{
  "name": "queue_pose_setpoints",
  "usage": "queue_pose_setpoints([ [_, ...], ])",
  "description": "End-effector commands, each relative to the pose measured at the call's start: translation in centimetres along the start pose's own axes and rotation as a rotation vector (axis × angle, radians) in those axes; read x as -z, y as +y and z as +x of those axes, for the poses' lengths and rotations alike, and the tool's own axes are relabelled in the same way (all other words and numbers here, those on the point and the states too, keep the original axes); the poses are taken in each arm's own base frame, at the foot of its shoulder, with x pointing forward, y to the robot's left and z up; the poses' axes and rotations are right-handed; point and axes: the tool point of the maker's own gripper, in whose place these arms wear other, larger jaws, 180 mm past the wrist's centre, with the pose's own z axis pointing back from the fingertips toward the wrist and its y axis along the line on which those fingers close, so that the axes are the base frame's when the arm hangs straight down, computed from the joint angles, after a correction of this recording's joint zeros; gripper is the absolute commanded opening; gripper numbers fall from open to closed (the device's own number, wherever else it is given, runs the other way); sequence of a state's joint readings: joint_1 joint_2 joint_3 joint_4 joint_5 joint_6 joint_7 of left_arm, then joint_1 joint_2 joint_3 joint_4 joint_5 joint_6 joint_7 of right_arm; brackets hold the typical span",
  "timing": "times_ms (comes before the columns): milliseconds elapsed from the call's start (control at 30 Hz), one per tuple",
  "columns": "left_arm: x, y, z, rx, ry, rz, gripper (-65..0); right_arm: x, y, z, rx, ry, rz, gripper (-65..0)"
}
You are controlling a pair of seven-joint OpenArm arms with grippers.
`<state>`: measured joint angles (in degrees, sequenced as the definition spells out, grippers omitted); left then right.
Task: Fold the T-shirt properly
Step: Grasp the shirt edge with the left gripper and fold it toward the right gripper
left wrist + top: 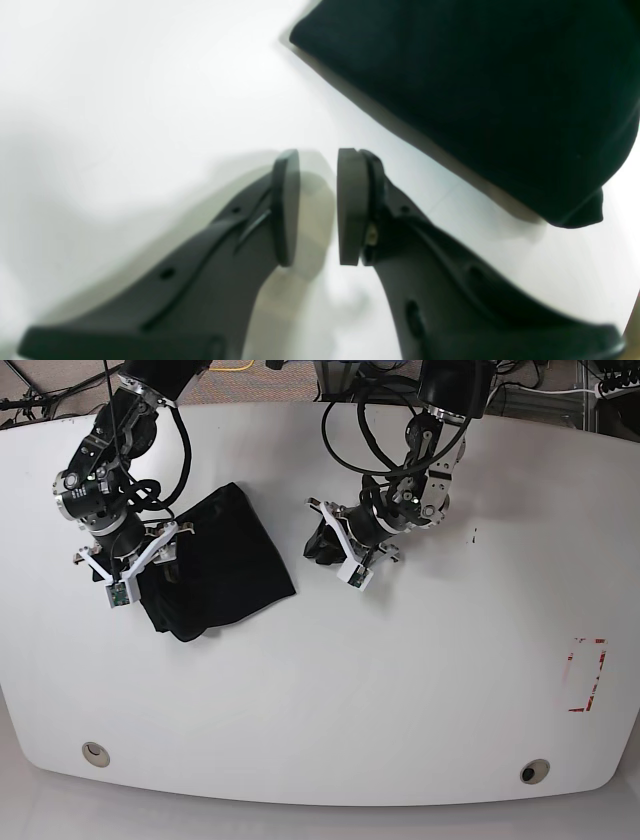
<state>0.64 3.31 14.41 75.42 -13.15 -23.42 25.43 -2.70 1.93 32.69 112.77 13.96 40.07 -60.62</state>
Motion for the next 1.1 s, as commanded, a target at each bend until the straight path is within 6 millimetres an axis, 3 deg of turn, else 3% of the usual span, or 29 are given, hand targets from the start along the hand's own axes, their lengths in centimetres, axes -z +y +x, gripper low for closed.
queue_pose_setpoints([
  [0,0.0,-0.1,0.1,0.014,0.015,0.003,-53.6,-0.9,-1.5,1.2,0.008,-0.054,-0.040,-27.0],
  [67,-0.1,-0.1,0.5,0.020,0.006,0.003,-53.6,-1.2,-2.2,1.1,0.020,-0.055,-0.059,-27.1],
  [200,-0.9,-0.6,3.2,0.057,-0.062,0.003,-53.5,-2.3,-3.3,1.7,0.020,-0.080,-0.105,-27.1],
  [433,-1.7,-1.9,7.0,0.114,-0.156,-0.011,-52.6,-2.9,-2.4,2.7,0.025,-0.146,-0.025,-27.1],
  [600,-0.8,-4.0,9.6,0.180,-0.190,-0.060,-44.0,-2.6,-1.1,3.3,-0.002,-0.160,0.032,-27.4],
  [800,0.9,-5.5,11.4,0.168,-0.204,-0.073,-37.1,-2.2,-2.9,2.3,-0.034,-0.103,-0.052,-35.7],
  [933,2.3,-4.7,12.2,0.118,-0.198,-0.024,-30.6,-1.3,-4.3,0.6,-0.034,-0.047,-0.084,-43.4],
  [1067,3.1,-4.5,12.2,0.127,-0.176,-0.020,-29.0,0.1,-4.8,-1.4,0.007,-0.007,-0.064,-45.8],
])
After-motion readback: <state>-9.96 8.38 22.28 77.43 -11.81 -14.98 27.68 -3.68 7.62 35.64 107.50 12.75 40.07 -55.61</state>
